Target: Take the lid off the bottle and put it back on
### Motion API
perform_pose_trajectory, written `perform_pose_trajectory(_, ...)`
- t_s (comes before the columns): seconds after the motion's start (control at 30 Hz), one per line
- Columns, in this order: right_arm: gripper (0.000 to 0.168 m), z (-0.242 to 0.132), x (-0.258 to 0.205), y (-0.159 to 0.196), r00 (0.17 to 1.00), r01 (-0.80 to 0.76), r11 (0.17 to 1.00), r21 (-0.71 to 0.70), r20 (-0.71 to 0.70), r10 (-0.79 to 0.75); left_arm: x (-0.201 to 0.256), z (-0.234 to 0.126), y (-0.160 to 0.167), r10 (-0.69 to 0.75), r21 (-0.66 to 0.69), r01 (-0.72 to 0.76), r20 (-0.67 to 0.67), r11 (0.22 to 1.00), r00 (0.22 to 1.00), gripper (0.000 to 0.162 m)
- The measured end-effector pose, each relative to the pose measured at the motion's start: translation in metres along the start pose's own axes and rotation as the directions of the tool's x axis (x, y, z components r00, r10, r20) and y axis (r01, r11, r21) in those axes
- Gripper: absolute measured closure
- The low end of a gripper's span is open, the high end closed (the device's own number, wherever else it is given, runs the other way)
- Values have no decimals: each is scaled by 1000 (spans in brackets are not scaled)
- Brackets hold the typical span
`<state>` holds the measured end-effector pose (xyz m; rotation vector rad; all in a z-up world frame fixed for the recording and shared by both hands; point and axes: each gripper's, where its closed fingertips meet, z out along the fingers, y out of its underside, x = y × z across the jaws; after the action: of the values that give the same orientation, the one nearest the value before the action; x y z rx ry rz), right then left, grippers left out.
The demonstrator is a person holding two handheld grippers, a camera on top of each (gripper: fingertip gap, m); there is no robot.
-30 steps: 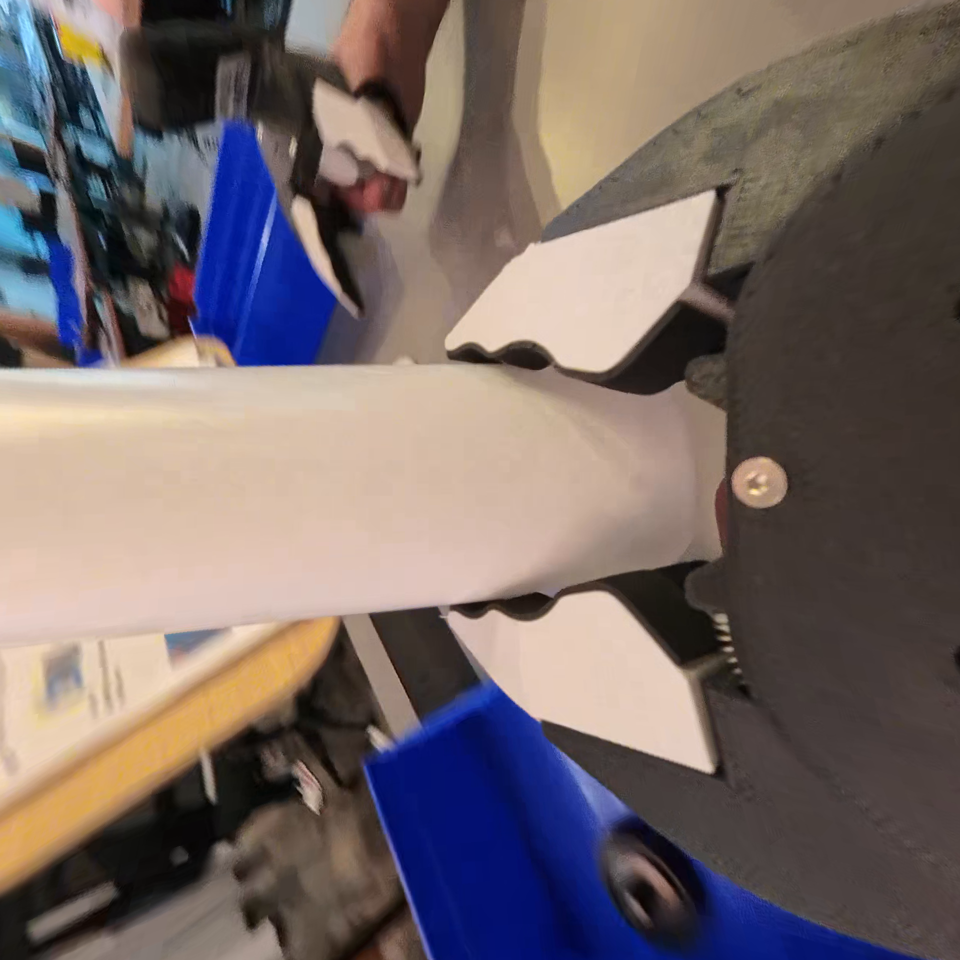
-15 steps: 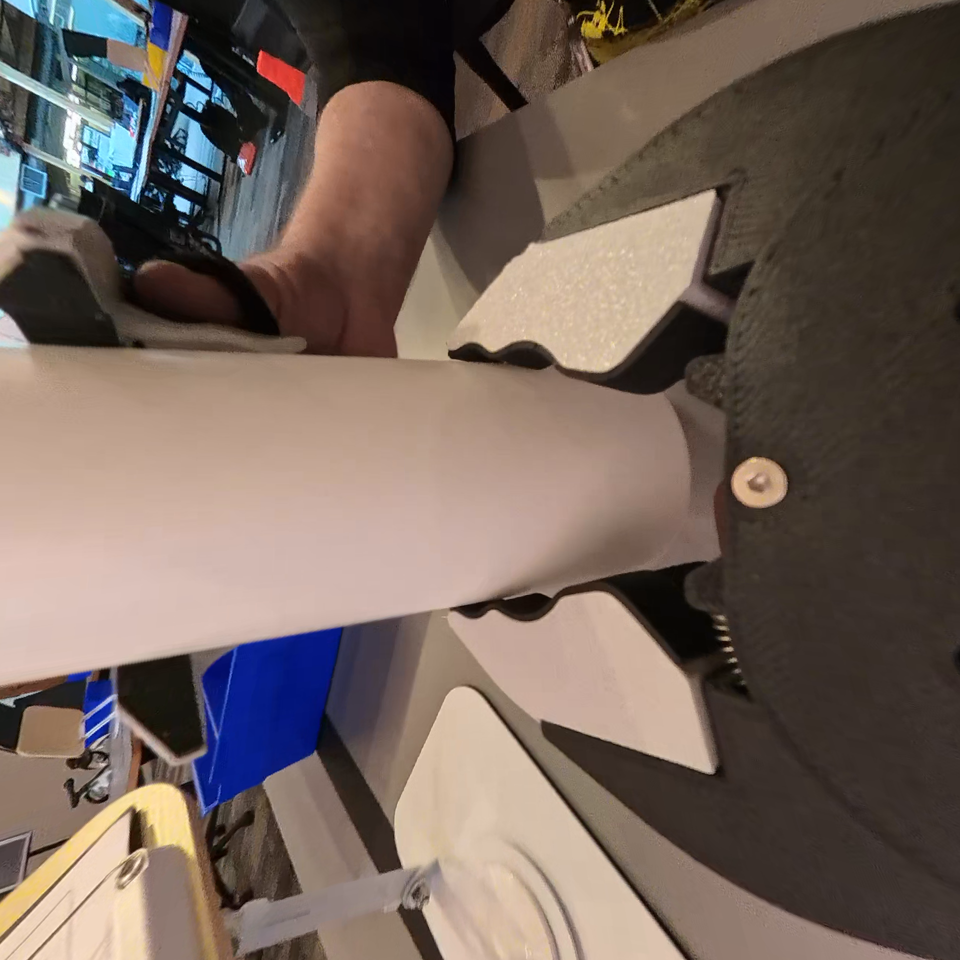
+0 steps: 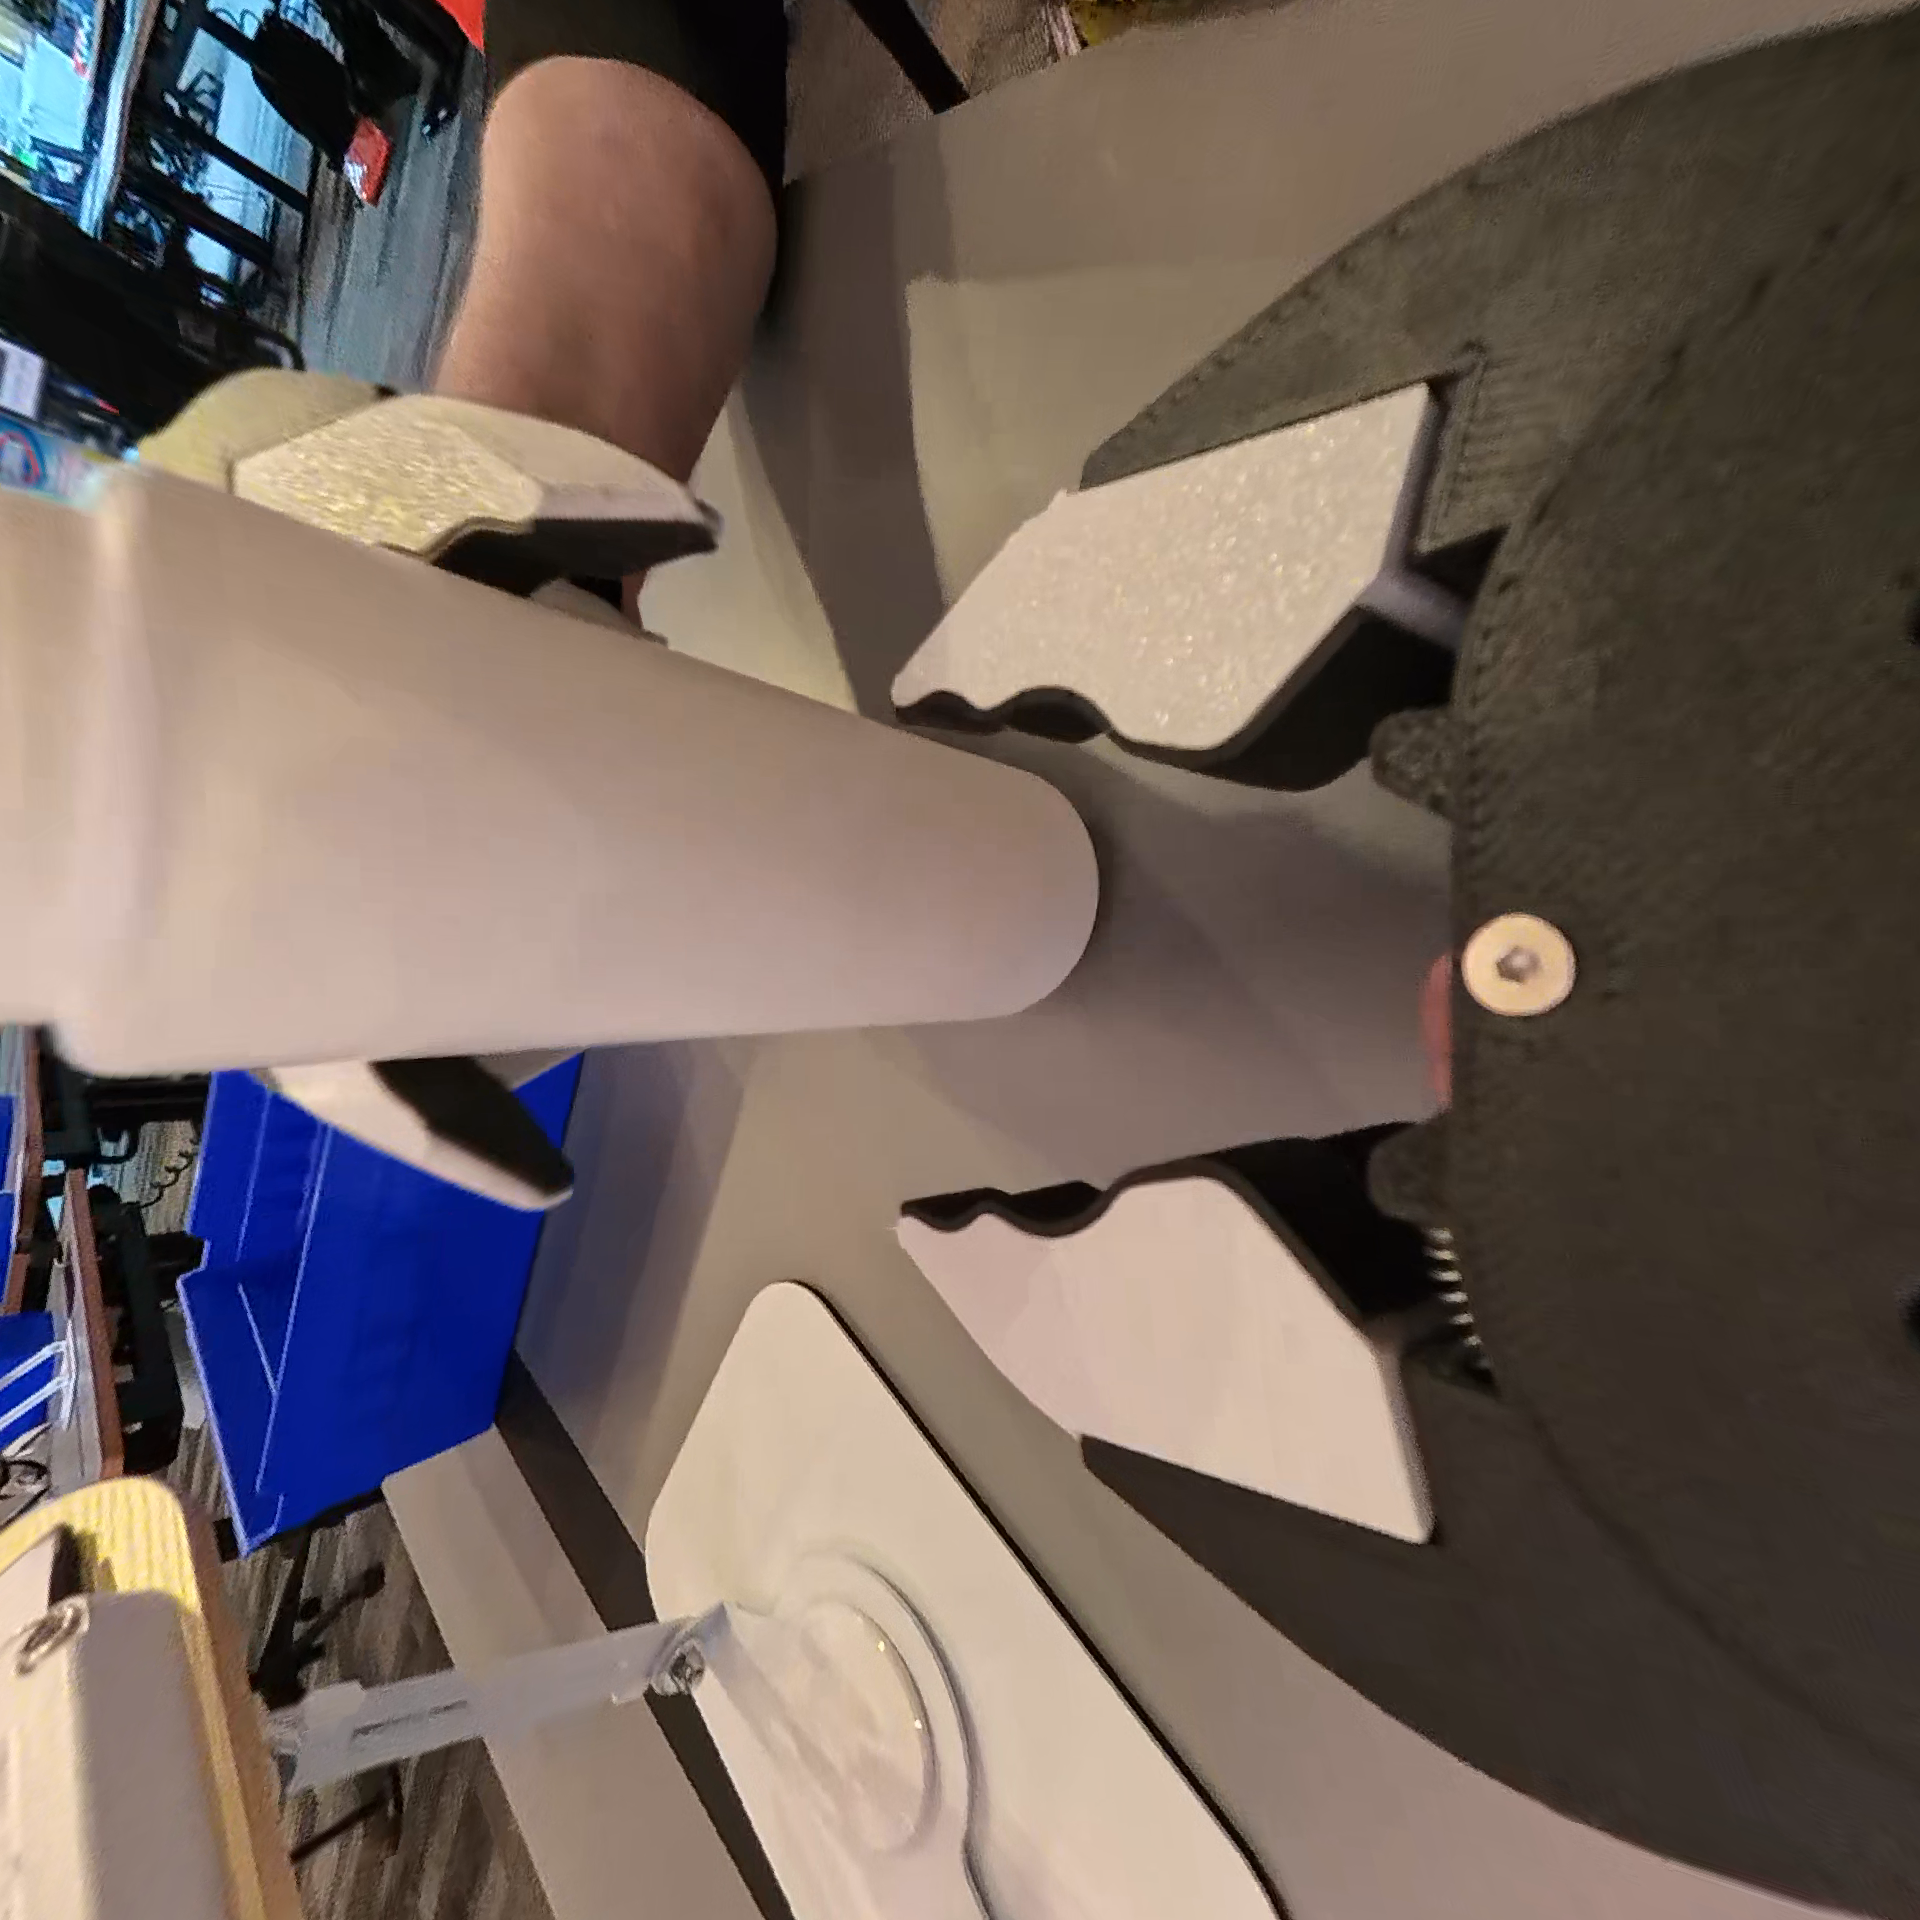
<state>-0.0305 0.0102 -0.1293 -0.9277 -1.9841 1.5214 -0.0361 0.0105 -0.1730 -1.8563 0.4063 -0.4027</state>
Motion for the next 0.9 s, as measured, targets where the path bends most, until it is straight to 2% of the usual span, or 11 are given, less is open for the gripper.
perform_pose_trajectory(0.17, 66, 4, -6, 7, 999, 40, 999, 17, 23, -40, -7, -13, 1, 15, -7, -15, 38, 1000, 999, 78)
perform_pose_trajectory(0.33, 66, 0, -5, 8, 999, 14, 999, 42, 33, -15, -18, -31, -3, 22, 2, -23, 86, 1000, 996, 77)
perform_pose_trajectory(0.5, 54, -1, -6, 9, 999, -9, 998, 59, 33, 7, -44, -71, -18, 77, -9, -77, 210, 997, 975, 77)
perform_pose_trajectory(0.57, 46, -5, -5, 8, 1000, -22, 997, 71, 20, 20, -71, -102, -24, 125, -73, -107, 323, 992, 938, 77)
perform_pose_trajectory(0.63, 45, -11, -5, 8, 1000, -26, 996, 84, 15, 25, -102, -138, -36, 184, -134, -139, 430, 981, 884, 78)
perform_pose_trajectory(0.7, 45, -19, -5, 9, 1000, -31, 995, 97, 8, 30, -139, -170, -37, 266, -267, -145, 499, 953, 825, 78)
perform_pose_trajectory(0.77, 45, -25, -4, 13, 999, -44, 994, 102, -3, 45, -184, -197, -24, 328, -416, -97, 531, 904, 781, 72)
perform_pose_trajectory(0.9, 45, -33, 0, 22, 997, -70, 993, 99, -18, 73, -259, -225, 22, 340, -616, 35, 480, 787, 808, 71)
